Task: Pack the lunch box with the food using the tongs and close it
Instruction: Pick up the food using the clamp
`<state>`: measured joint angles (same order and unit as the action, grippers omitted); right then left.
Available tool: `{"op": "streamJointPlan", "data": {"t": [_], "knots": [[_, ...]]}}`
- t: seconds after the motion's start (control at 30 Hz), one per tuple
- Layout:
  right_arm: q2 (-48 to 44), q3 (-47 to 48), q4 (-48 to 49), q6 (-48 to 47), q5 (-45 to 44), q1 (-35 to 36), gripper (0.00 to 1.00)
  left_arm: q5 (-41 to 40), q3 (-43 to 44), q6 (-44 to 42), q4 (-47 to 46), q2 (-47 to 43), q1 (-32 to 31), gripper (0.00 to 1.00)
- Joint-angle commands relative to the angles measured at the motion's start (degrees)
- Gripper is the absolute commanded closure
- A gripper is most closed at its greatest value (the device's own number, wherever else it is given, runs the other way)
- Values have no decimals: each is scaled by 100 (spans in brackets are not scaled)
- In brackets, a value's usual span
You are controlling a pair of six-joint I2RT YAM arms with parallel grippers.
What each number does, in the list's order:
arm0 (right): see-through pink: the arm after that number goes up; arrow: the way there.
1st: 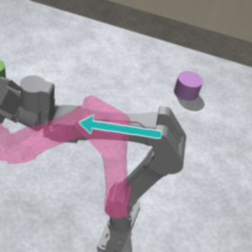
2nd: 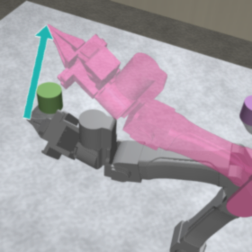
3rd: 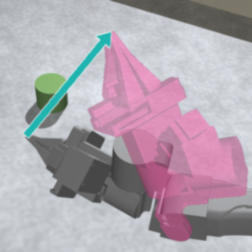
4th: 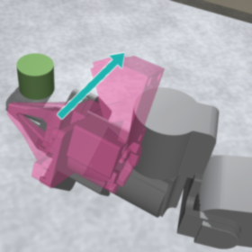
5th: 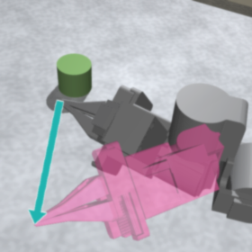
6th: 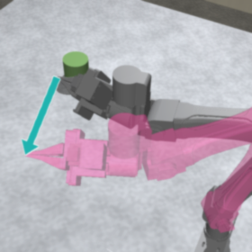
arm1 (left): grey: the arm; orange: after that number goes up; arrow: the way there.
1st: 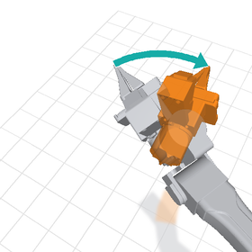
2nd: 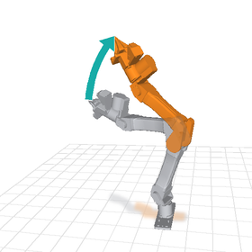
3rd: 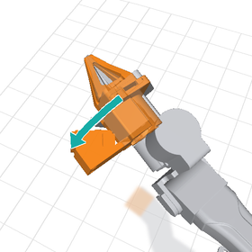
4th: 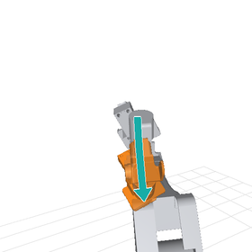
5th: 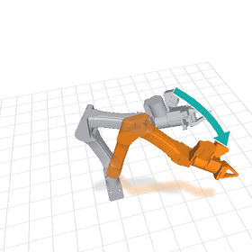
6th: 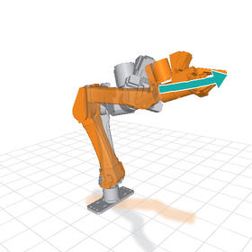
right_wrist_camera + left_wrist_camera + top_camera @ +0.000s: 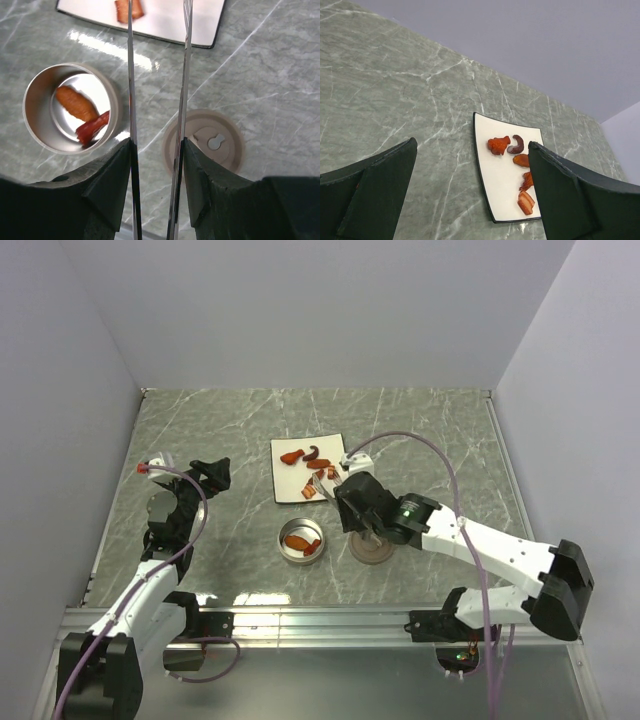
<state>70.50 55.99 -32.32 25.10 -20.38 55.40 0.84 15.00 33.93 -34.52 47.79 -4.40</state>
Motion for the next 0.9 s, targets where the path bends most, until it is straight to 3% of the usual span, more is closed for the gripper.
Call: {"op": "streamJointPlan", "data": {"t": [0.0, 0.87], "knots": [[218, 378, 314, -164, -97, -221, 48, 100, -15, 52, -301, 37, 27, 1], [1106, 606, 612, -401, 61, -767, 52, 83, -33, 52, -327, 72, 27, 1]]}}
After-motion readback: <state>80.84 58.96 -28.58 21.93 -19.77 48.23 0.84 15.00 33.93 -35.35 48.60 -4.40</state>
